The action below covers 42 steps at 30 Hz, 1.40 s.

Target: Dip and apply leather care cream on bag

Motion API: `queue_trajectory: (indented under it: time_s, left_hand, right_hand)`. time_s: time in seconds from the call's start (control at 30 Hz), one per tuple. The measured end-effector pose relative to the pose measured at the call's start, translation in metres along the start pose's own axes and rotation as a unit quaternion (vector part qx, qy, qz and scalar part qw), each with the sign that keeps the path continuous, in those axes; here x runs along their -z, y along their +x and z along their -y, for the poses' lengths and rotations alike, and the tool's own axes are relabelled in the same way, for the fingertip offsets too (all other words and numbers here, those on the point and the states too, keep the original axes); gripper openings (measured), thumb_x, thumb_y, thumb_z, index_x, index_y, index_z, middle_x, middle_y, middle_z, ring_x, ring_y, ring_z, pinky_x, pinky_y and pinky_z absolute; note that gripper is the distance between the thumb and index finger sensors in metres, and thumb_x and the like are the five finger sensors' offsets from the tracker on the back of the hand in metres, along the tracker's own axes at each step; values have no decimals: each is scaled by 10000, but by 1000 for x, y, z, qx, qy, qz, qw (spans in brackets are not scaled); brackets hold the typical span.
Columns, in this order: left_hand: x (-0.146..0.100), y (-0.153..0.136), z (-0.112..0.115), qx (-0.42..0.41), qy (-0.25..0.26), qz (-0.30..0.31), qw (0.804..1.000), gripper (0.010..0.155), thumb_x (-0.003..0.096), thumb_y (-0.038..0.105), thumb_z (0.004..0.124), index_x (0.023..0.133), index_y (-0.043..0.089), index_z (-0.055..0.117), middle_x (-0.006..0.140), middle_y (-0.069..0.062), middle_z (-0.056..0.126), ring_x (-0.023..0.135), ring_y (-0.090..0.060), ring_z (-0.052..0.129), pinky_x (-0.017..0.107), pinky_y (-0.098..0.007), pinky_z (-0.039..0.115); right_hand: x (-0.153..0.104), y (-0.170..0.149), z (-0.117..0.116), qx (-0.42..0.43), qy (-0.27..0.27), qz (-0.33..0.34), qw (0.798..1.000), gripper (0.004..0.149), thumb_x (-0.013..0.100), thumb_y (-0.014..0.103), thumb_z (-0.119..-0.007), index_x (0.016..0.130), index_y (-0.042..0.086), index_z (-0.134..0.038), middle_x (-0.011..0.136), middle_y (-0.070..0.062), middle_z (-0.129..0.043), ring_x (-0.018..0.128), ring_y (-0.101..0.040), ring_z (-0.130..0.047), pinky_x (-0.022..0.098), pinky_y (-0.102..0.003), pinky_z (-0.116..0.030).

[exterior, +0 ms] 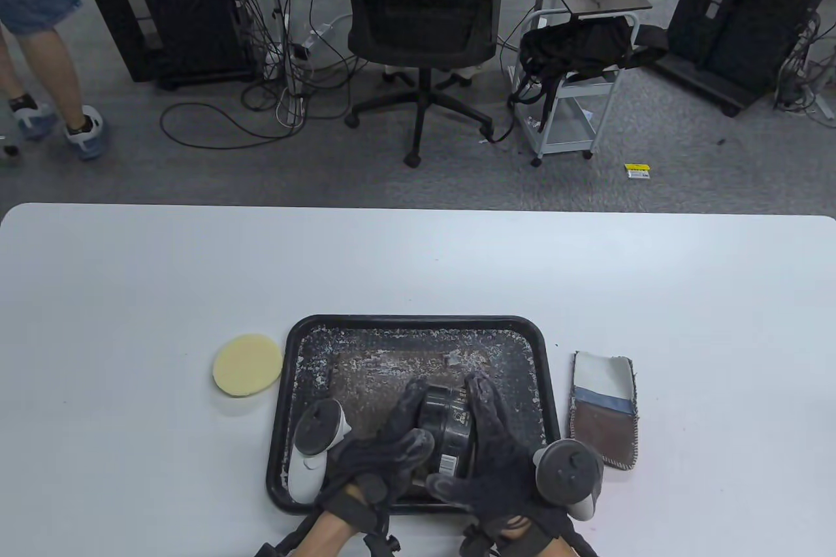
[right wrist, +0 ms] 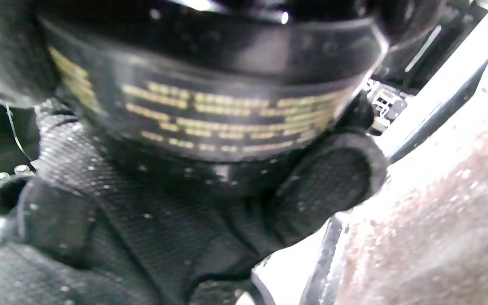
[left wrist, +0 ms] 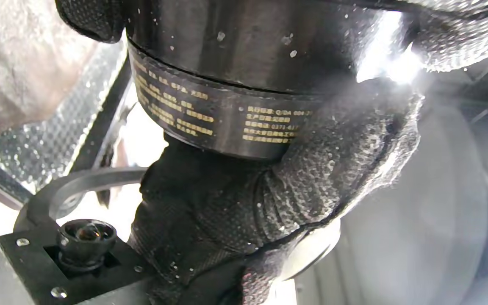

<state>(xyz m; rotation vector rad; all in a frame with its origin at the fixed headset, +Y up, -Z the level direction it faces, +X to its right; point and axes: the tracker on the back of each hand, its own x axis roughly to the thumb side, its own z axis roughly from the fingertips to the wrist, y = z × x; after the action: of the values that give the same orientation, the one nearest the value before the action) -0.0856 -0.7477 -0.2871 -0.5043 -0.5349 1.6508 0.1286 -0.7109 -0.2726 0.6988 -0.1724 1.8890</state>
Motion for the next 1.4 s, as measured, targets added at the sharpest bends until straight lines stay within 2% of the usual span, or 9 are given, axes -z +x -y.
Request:
queue_trajectory:
  time_s: [0.3, 0.57, 0.7, 0.73, 0.83, 1.03, 1.17, 1.3, 1.4]
  left_hand:
    - [-1, 0, -1, -28, -26, -12, 999, 1088, 438, 878, 720, 1135, 303, 113, 1196, -148, 114, 1070, -531, 405, 710, -580, 684]
    - [-3, -8, -5, -43, -45, -58, 996, 1097, 434, 933, 577, 1126, 221, 110, 1164, -230, 210, 985, -558, 573, 648, -532, 758]
    - [0, -9, -4, -32, -48, -39, 998, 1102, 447, 928, 597, 1117, 228, 73, 1168, -200, 143, 1027, -542, 476, 702, -561, 680]
    - [1, -5, -2, -16, -58, -9, 998, 1093, 468, 909, 620, 1112, 250, 32, 1165, -186, 73, 1047, -543, 390, 730, -581, 615]
    - [2, 6, 0, 74, -42, 27, 996, 1090, 479, 893, 645, 1107, 273, 5, 1168, -160, 24, 1077, -525, 326, 765, -586, 572]
    - [1, 16, 3, 156, -37, 78, 984, 1077, 493, 849, 683, 1110, 294, -2, 1177, -105, -35, 1105, -503, 184, 811, -612, 451]
    - [0, 22, 6, 225, -56, 93, 968, 1108, 487, 832, 724, 1099, 308, -37, 1178, -66, -76, 1110, -481, 121, 833, -605, 363]
    - [1, 19, 6, 197, -79, 75, 974, 1115, 505, 813, 719, 1078, 307, -92, 1156, -24, -153, 1093, -458, -9, 783, -700, 304]
    - [3, 10, 4, 89, -81, 47, 992, 1123, 488, 852, 665, 1048, 307, -142, 1116, -47, -214, 1068, -465, -68, 762, -727, 297]
  right_hand:
    - [-4, 13, -3, -79, -26, 63, 995, 1138, 315, 656, -896, 1074, 315, -119, 1115, -210, -137, 969, -657, -396, 622, -761, -602]
    - [-6, 17, -6, -154, -11, 94, 984, 1138, 299, 671, -898, 1080, 308, -155, 1123, -202, -173, 972, -647, -424, 626, -753, -617]
    - [-4, 12, -5, -119, -11, 77, 990, 1121, 301, 669, -903, 1085, 316, -184, 1125, -200, -194, 968, -643, -431, 616, -752, -624]
    - [-4, 6, -1, -97, -23, 41, 994, 1120, 312, 721, -853, 1085, 291, -165, 1113, -219, -232, 951, -638, -495, 599, -723, -692]
    - [-2, -5, 1, 40, -26, -8, 999, 1106, 322, 695, -870, 1087, 282, -187, 1110, -232, -233, 938, -660, -479, 581, -746, -673]
    - [-1, -19, 0, 165, 1, -82, 983, 1098, 361, 751, -797, 1089, 262, -137, 1103, -258, -216, 917, -656, -515, 559, -708, -728]
    - [-3, -30, -3, 276, 19, -131, 952, 1067, 386, 753, -765, 1091, 256, -137, 1095, -268, -212, 903, -663, -500, 543, -711, -713]
    - [-2, -29, 0, 252, 10, -128, 959, 1072, 389, 755, -761, 1092, 237, -139, 1097, -269, -217, 903, -664, -507, 539, -712, -721]
    - [-1, -18, 0, 152, -2, -78, 985, 1072, 360, 700, -822, 1092, 249, -182, 1106, -253, -216, 916, -674, -464, 551, -752, -662]
